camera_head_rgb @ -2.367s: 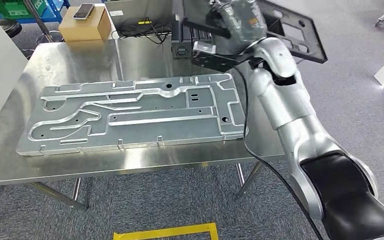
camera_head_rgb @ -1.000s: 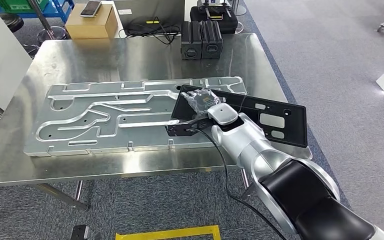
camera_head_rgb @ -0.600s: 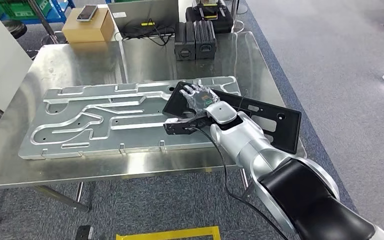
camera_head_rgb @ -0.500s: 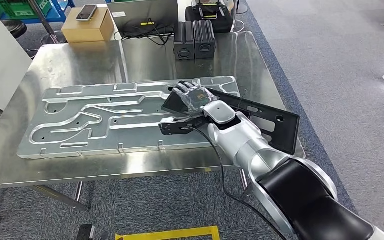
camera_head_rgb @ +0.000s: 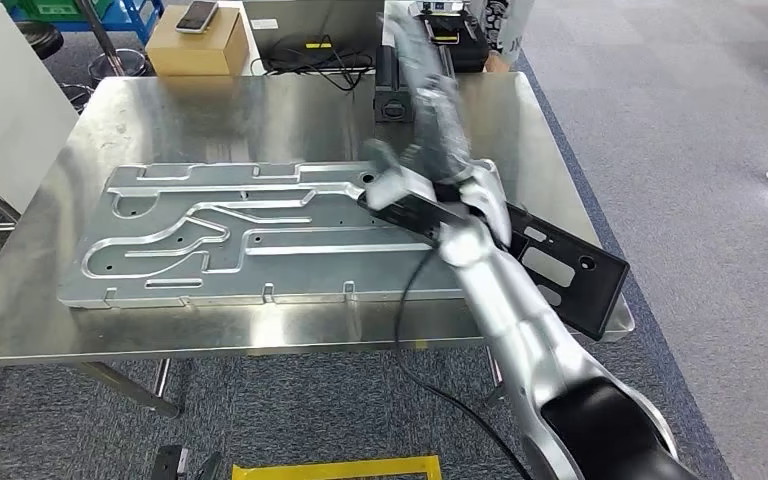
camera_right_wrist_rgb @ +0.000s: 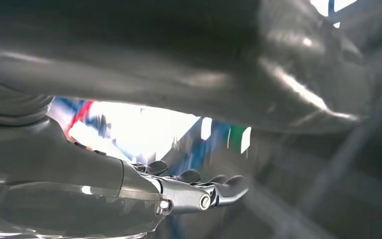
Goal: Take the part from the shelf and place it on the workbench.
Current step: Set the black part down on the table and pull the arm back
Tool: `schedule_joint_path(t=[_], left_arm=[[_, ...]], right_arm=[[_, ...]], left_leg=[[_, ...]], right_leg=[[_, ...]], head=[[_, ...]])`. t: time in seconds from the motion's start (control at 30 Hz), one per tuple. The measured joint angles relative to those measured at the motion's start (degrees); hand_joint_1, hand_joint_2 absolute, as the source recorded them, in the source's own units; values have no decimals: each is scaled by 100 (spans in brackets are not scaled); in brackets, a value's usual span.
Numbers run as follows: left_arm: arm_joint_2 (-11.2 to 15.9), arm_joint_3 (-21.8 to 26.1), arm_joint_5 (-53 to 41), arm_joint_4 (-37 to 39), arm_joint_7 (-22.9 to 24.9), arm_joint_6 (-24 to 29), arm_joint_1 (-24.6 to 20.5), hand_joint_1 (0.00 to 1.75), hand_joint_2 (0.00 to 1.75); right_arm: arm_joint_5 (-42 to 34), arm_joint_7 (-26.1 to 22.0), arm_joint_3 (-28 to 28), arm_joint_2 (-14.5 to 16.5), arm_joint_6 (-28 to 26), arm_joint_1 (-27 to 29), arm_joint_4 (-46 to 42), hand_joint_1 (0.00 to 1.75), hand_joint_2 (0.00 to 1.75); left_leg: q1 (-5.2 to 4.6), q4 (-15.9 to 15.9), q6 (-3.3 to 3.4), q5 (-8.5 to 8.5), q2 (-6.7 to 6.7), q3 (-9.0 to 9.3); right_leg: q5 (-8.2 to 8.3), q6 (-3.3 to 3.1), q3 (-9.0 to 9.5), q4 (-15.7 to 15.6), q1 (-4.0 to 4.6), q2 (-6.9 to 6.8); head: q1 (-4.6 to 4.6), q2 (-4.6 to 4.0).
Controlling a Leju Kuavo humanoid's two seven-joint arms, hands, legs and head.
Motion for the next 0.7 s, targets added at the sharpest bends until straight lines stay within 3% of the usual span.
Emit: schedule_joint_path(t=[0.03,0.07,0.13,0.2,0.33,0.4,0.47,0.5,0.53,0.57,0.67,0.7], left_arm=[[-1,11,57,1,-54,-24,75,0,0],[0,28,116,1,-104,-35,152,0,0],[1,95,261,2,-203,-37,272,0,0],[7,204,426,2,-328,-49,330,0,0],[40,420,654,2,-532,-87,405,0,0],[58,513,717,2,-578,-93,443,0,0],[63,582,747,2,-606,-98,478,0,0],[63,607,753,2,-615,-101,493,0,0],[63,632,756,2,-625,-102,506,0,0],[63,656,757,2,-633,-102,516,0,0],[70,692,756,2,-646,-100,513,0,0],[74,693,755,2,-652,-100,509,0,0]], right_arm=[[-111,-87,-142,-280,-213,524,-704,0,0],[-155,-171,-305,-541,-394,1014,-1358,0,0],[-70,-286,-665,-985,-651,1866,-2501,0,0],[179,-323,-1027,-1292,-759,2549,-3369,0,0],[655,-323,-1618,-1606,-777,3621,-4370,0,0],[710,-322,-1791,-1673,-785,3955,-4575,0,0],[700,-320,-1904,-1717,-786,4163,-4647,0,0],[693,-318,-1944,-1730,-788,4249,-4657,0,0],[688,-317,-1981,-1737,-792,4328,-4659,0,0],[686,-316,-2017,-1741,-797,4404,-4659,0,0],[699,-315,-2110,-1741,-820,4569,-4664,0,0],[707,-315,-2132,-1742,-830,4598,-4668,0,0]], left_leg=[[-2,4,10,-10,-30,6],[-8,10,14,-24,-48,12],[-24,33,3,-53,-50,22],[-51,62,-31,-85,-33,30],[-68,98,-117,-163,-1,44],[-66,458,-166,-488,24,-70],[-45,1215,-209,-999,45,-316],[-36,1545,-226,-1177,52,-406],[-31,1692,-236,-1250,59,-403],[-28,1584,-238,-1212,67,-271],[-38,334,-196,-853,85,589],[-51,43,-165,-780,84,771]], right_leg=[[16,2,-67,98,-5,0],[139,-7,-22,-50,-6,0],[523,-51,318,-833,10,-12],[769,-88,599,-1418,42,-21],[836,-163,660,-1544,41,-22],[880,-224,644,-1581,14,-46],[928,-251,582,-1582,14,-56],[960,-252,540,-1581,15,-60],[998,-246,493,-1579,16,-61],[1041,-237,444,-1578,15,-61],[1178,-183,332,-1570,16,-58],[1217,-152,321,-1567,18,-57]], head=[[0,0],[0,0],[0,0],[0,0],[0,0],[0,0],[0,0],[0,0],[0,0],[0,0],[-1,0],[-1,0]])
